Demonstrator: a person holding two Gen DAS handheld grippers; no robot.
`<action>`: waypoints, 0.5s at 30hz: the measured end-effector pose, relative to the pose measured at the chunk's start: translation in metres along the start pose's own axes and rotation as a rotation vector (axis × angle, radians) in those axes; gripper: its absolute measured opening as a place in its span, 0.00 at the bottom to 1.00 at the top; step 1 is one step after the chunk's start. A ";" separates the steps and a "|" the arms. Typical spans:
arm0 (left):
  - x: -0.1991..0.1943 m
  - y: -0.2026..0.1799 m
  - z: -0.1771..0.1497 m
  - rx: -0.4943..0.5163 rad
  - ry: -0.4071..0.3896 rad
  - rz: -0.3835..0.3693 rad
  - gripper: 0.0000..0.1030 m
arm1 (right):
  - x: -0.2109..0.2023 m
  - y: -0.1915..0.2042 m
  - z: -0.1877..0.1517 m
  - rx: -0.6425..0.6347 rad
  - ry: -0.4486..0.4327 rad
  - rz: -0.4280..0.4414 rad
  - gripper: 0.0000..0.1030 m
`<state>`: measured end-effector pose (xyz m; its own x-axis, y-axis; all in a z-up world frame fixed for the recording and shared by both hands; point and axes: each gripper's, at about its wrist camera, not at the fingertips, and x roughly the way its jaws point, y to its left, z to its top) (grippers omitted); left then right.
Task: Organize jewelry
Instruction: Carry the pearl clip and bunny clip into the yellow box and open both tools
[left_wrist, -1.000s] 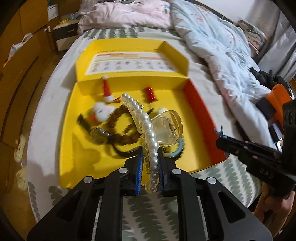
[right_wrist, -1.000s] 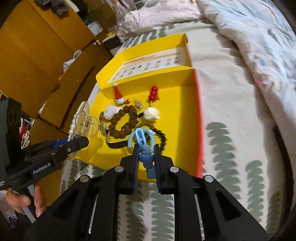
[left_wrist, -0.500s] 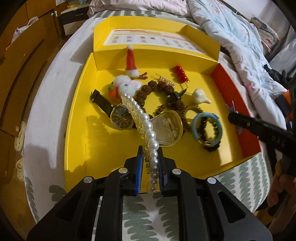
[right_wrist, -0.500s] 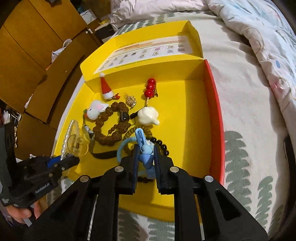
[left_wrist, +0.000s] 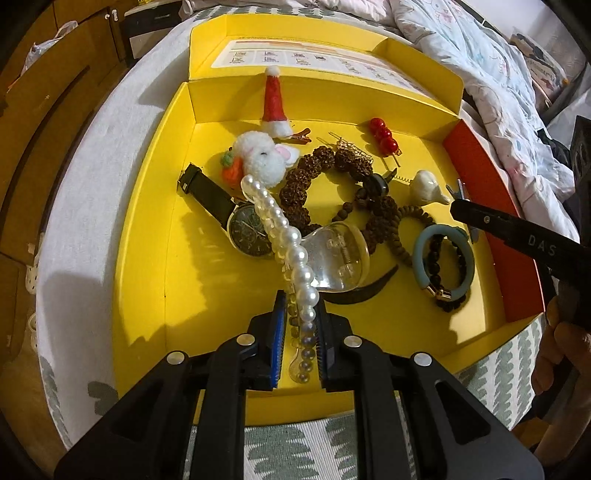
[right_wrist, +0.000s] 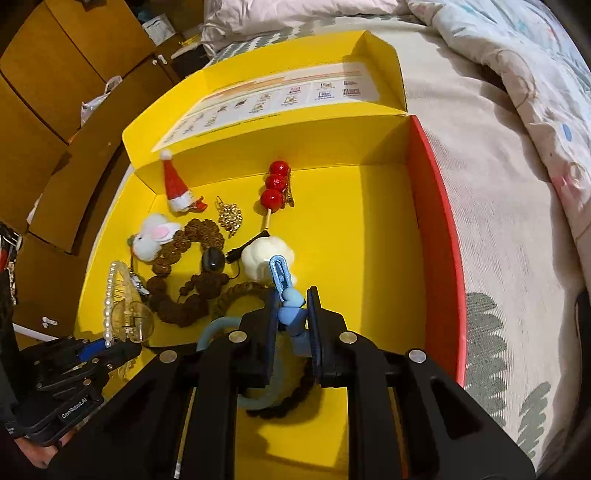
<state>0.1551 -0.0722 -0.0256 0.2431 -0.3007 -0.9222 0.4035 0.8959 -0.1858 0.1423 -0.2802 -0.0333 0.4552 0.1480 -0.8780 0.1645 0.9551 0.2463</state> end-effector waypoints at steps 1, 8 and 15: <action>0.001 0.001 0.000 0.000 -0.001 -0.001 0.14 | 0.002 0.000 0.001 -0.001 0.002 -0.006 0.16; 0.004 0.008 0.002 -0.003 -0.017 0.006 0.15 | 0.011 0.000 0.004 -0.003 -0.003 -0.031 0.16; 0.012 0.018 0.004 -0.022 -0.006 0.025 0.21 | 0.016 -0.002 0.004 -0.004 0.001 -0.038 0.17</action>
<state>0.1690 -0.0606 -0.0387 0.2585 -0.2802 -0.9245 0.3780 0.9100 -0.1701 0.1530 -0.2813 -0.0459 0.4481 0.1118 -0.8869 0.1777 0.9612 0.2110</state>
